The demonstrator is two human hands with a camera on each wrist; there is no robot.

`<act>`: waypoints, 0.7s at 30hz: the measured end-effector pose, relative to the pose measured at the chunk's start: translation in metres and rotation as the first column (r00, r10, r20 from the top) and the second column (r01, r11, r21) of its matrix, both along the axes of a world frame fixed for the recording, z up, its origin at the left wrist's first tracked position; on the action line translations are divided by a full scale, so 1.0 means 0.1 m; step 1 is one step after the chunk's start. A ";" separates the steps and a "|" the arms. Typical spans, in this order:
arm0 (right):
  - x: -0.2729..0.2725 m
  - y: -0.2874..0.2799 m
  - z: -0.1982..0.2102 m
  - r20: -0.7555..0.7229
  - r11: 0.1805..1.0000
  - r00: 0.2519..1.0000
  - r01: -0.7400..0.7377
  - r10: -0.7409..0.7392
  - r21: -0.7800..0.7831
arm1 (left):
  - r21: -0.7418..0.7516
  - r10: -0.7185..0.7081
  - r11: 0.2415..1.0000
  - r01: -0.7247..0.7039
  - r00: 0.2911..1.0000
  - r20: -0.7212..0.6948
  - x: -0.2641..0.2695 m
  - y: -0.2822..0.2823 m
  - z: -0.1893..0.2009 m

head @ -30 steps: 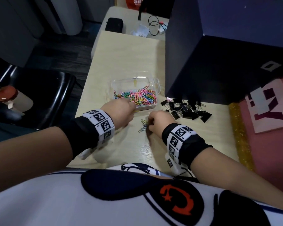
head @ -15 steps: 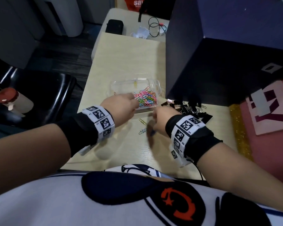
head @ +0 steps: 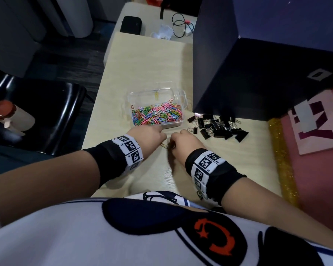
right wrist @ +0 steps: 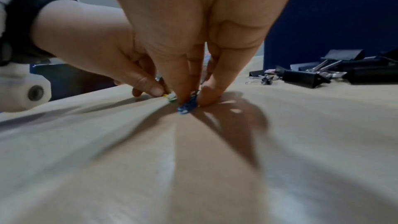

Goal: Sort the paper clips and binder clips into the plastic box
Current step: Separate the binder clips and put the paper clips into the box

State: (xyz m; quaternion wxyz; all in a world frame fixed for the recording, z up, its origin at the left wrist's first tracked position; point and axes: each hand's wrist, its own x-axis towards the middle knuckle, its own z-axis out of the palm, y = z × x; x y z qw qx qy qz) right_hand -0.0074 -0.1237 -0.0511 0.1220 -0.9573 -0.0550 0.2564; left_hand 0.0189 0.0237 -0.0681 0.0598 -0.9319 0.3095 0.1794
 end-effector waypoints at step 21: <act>0.27 -0.02 0.28 0.087 0.992 0.992 0.083 -0.091 0.092 | -0.390 0.327 0.875 -0.287 0.944 0.038 0.17 0.30 0.45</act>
